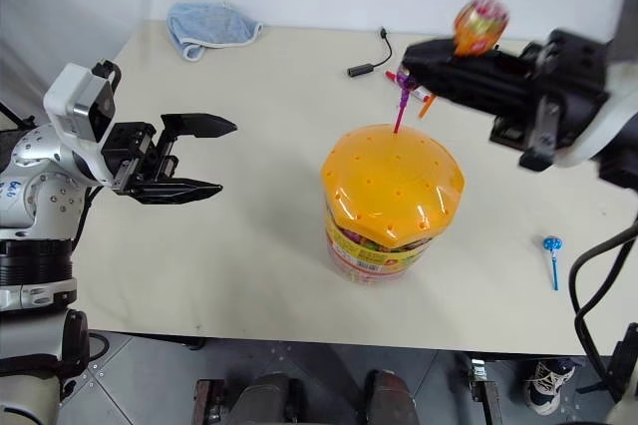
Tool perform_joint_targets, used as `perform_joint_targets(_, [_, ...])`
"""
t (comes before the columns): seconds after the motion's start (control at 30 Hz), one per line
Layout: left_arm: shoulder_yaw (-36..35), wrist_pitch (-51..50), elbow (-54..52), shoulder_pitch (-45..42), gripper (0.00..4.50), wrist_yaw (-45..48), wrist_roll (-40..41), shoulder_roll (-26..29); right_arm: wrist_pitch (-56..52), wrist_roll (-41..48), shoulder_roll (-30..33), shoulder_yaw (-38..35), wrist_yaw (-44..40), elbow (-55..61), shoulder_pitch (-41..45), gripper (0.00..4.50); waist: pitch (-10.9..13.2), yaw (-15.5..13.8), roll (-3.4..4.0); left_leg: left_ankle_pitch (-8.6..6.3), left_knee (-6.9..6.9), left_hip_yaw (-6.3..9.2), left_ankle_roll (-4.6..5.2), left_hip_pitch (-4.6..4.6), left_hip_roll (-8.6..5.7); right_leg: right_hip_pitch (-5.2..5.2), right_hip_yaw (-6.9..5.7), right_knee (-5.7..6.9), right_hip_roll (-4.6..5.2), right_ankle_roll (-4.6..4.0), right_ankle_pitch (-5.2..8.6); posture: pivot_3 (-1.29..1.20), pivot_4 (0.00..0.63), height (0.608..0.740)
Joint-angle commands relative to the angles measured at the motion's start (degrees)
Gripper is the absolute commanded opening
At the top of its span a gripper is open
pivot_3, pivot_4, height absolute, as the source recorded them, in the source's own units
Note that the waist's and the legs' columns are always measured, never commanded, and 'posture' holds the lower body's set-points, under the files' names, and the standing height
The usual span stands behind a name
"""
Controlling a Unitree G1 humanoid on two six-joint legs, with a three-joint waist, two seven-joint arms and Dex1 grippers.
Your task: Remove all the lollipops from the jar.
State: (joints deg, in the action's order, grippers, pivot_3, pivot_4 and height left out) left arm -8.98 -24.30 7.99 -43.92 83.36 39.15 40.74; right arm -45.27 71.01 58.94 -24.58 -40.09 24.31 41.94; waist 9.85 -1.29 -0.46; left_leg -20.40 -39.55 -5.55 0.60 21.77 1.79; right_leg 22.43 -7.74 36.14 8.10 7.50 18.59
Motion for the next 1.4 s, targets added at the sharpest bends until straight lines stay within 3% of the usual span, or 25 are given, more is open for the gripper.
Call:
perform_joint_targets(0.03, [-0.6,0.5,-1.6,0.1,4.50,0.0,0.8,-0.2,0.0,-1.3,3.7,-6.1,2.7,-4.8,1.4,0.05,0.0,0.0,0.00,0.00,0.00,-0.01,0.00,0.03,0.00,0.00,0.00,0.00,0.00,0.00,0.00,0.00,0.150,0.740])
perform_joint_targets(0.2, [-0.6,0.6,-1.9,0.3,4.50,0.0,1.0,-1.0,0.1,-6.3,6.0,-10.2,6.5,-15.1,-0.2,0.05,0.0,0.0,0.00,0.00,-0.25,-0.02,0.00,0.35,0.01,0.11,-0.16,0.00,0.00,0.00,0.00,0.00,0.150,0.740])
perform_joint_targets(0.37, [-0.8,0.7,-2.1,0.6,4.50,0.2,0.9,-1.4,-2.7,-19.7,10.3,-1.7,4.9,-26.6,-9.6,0.05,0.0,0.1,-0.01,-0.03,-0.30,-0.04,0.06,0.40,0.00,0.10,-0.19,0.00,0.02,0.01,0.00,0.00,0.150,0.740])
perform_joint_targets(0.43, [-0.9,0.5,-2.6,1.1,4.50,-0.1,1.1,-1.6,-1.1,-26.4,8.2,4.7,5.8,-32.8,-10.6,0.05,0.0,0.2,-0.01,-0.03,-0.32,-0.04,0.06,0.41,0.01,0.13,-0.19,0.01,0.02,0.01,0.00,0.00,0.150,0.740])
perform_joint_targets(0.6, [-1.3,-0.2,-5.1,3.2,4.50,-1.4,1.8,-1.9,2.8,-40.4,0.4,15.6,9.6,-49.4,-3.5,0.05,0.0,1.5,0.10,-0.03,-0.31,-0.04,0.05,0.44,0.02,0.19,-0.18,0.06,0.02,0.01,0.00,0.00,0.150,0.740])
perform_joint_targets(0.9, [-3.0,-1.9,-9.2,6.2,4.50,-3.3,3.5,-0.5,8.2,-52.1,-6.5,19.8,7.5,-68.2,5.5,0.05,0.1,1.5,0.21,-0.03,-0.27,0.01,0.05,0.50,0.02,0.25,-0.19,0.04,0.03,0.01,0.00,0.00,0.150,0.740])
perform_joint_targets(0.93, [-3.2,-2.0,-9.5,6.5,4.50,-3.4,3.7,-0.3,8.3,-52.6,-6.8,19.6,7.1,-68.6,5.8,0.55,0.1,1.5,0.21,-0.03,-0.27,0.02,0.05,0.51,0.02,0.25,-0.20,0.04,0.03,0.01,0.00,0.00,0.150,0.740])
perform_joint_targets(1.1, [-4.2,-2.1,-9.9,6.8,4.50,-3.6,4.0,0.6,7.3,-53.7,-6.3,18.3,5.1,-66.8,5.1,2.07,0.1,1.5,0.22,-0.03,-0.28,0.03,0.05,0.51,0.02,0.25,-0.19,0.05,0.04,0.01,0.00,0.00,0.150,0.740])
perform_joint_targets(1.3, [-4.9,-2.3,-9.5,6.2,4.50,-4.2,4.4,1.3,2.6,-51.7,-2.8,14.0,1.5,-54.6,-2.0,4.08,0.1,1.3,0.22,-0.03,-0.30,0.05,0.06,0.54,0.01,0.24,-0.20,0.05,0.05,0.01,0.00,0.00,0.150,0.740])
perform_joint_targets(1.33, [-4.9,-2.4,-9.3,5.8,4.50,-4.3,4.5,1.3,1.7,-51.1,-1.9,12.9,0.7,-51.3,-3.8,4.37,0.1,1.3,0.22,-0.03,-0.31,0.06,0.05,0.54,0.00,0.24,-0.21,0.06,0.06,0.01,0.00,0.00,0.150,0.740])
perform_joint_targets(1.4, [-4.9,-2.4,-8.9,5.0,4.50,-4.3,4.8,1.3,-0.6,-48.9,-0.2,10.0,-1.2,-43.5,-7.6,4.47,0.1,1.3,0.22,-0.03,-0.32,0.07,0.06,0.56,-0.01,0.24,-0.22,0.06,0.07,0.01,0.00,0.00,0.150,0.740])
